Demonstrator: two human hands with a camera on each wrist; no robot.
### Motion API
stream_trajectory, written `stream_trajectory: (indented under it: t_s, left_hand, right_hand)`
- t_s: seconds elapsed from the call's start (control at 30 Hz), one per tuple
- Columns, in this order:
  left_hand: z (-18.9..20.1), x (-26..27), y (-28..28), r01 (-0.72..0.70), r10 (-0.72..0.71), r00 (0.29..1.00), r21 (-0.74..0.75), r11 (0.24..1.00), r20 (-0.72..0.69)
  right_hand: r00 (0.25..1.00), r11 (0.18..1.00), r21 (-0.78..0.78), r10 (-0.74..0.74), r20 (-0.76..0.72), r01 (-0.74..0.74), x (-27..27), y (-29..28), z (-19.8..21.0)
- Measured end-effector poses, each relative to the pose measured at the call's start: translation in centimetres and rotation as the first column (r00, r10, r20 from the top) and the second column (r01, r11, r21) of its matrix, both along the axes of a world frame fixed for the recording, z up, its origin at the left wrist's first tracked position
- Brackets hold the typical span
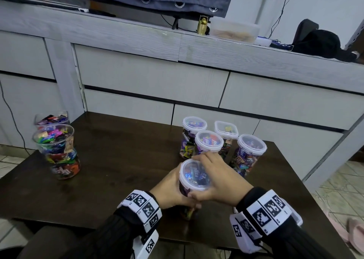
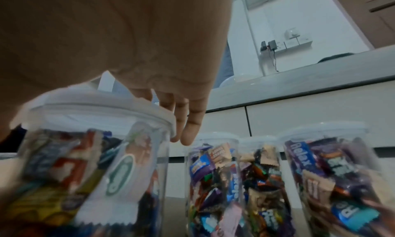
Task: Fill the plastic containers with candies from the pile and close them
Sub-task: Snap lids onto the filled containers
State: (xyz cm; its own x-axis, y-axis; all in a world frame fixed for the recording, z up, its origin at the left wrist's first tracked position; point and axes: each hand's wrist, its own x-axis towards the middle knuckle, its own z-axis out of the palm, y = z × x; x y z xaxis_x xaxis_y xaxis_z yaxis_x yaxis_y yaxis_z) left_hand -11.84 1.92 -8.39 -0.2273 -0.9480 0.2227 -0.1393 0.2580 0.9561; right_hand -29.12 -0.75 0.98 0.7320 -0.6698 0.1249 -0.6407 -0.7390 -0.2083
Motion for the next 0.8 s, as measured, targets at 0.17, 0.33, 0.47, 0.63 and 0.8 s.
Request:
stream_trajectory:
  t_s: [0.17, 0.33, 0.47, 0.63, 0.8]
  left_hand:
    - [-0.7, 0.8, -0.3, 0.018, -0.071, 0.83, 0.1, 0.995, 0.553]
    - [-1.9, 2.5, -0.3, -0.16, -0.084, 0.419, 0.165, 0.973, 0.904]
    - [-1.9, 2.5, -0.5, -0.217, -0.114, 0.381, 0.208, 0.954, 0.918]
    - [-1.7, 2.6, -0.4, -0.225, -0.134, 0.391, 0.236, 0.946, 0.911]
    - [-1.7, 2.5, -0.3, -0.226, -0.129, 0.396, 0.232, 0.946, 0.909]
  right_hand:
    - [0.989, 0.991, -0.003, -0.134, -0.056, 0.134, -3.0, -0.7, 0.4]
    - [0.93, 0.941, -0.104, -0.335, -0.148, 0.322, -5.7, -2.8, 0.9]
    - [0.905, 0.922, -0.124, -0.385, -0.18, 0.367, -5.9, -4.6, 0.8]
    - [0.879, 0.9, -0.172, -0.43, -0.205, 0.4, -5.9, -6.1, 0.5]
    - [0.873, 0.884, -0.241, -0.449, -0.19, 0.402, -5.9, -6.5, 0.1]
